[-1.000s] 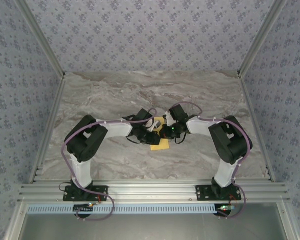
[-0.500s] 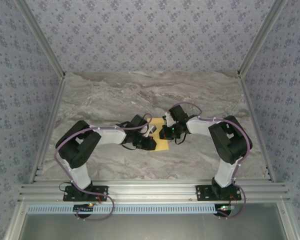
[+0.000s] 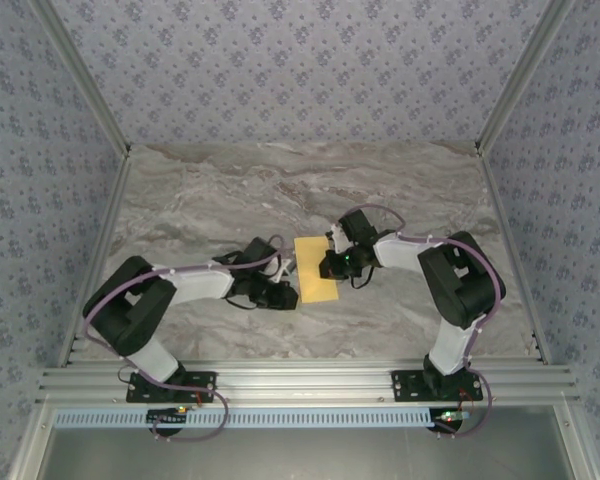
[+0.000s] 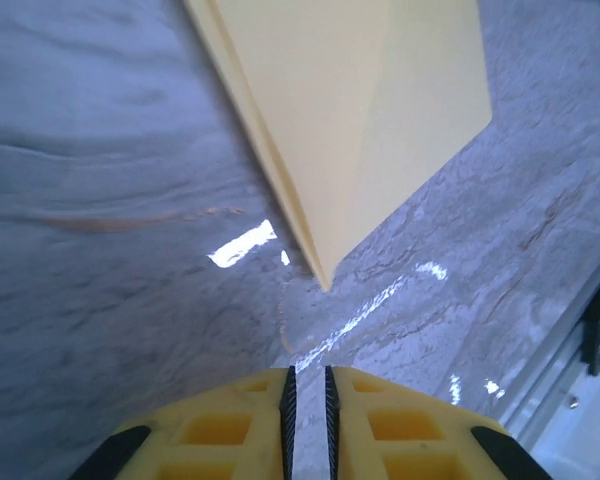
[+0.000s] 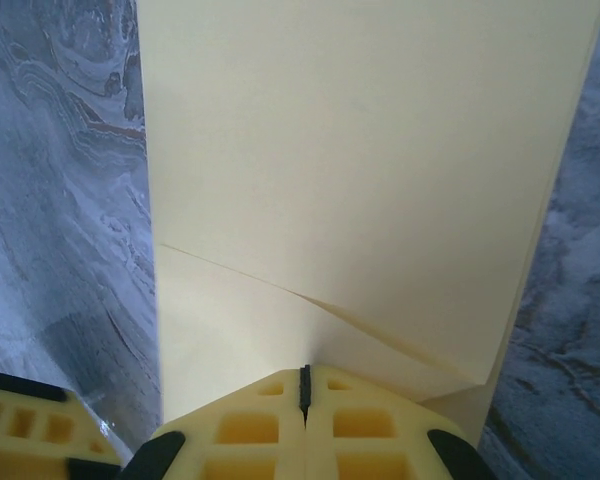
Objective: Fold a paper plane with a square sheet of paper (fold left side to right side)
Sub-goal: Fold the triangle a second time at the center of the table, then turn over the paper at the center of the table.
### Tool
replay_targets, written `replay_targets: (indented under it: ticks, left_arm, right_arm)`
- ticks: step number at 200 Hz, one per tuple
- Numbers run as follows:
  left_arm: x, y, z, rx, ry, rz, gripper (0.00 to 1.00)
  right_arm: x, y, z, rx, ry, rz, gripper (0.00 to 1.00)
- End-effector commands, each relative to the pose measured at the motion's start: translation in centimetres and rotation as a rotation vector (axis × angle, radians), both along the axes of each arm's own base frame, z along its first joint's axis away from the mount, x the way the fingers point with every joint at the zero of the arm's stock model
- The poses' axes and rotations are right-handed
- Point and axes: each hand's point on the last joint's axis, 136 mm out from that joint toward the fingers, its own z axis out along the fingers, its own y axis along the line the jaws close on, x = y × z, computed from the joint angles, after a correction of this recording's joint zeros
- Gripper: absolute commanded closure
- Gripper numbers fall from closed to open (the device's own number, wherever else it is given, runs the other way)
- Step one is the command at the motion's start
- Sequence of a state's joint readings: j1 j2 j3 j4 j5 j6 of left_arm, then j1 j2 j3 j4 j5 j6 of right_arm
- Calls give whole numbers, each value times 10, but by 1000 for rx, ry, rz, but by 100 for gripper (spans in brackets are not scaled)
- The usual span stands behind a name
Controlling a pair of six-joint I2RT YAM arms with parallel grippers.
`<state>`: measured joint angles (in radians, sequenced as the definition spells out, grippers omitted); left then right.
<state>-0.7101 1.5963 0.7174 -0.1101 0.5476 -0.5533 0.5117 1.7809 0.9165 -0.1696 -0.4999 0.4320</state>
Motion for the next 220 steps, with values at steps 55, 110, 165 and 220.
replay_targets:
  ticks: [55, 110, 165, 220]
  left_arm:
    - [72, -3, 59, -203, -135, 121, 48]
    - [93, -28, 45, -235, -95, 83, 44]
    - [93, -48, 37, -265, -62, 33, 61]
    - [91, -35, 31, -183, -89, 46, 86]
  right_arm:
    - [15, -33, 62, 19, -236, -96, 46]
    - [-4, -47, 60, 33, -219, -111, 39]
    - [-11, -48, 53, 33, -196, -107, 39]
    - [-9, -40, 53, 64, -180, -99, 34]
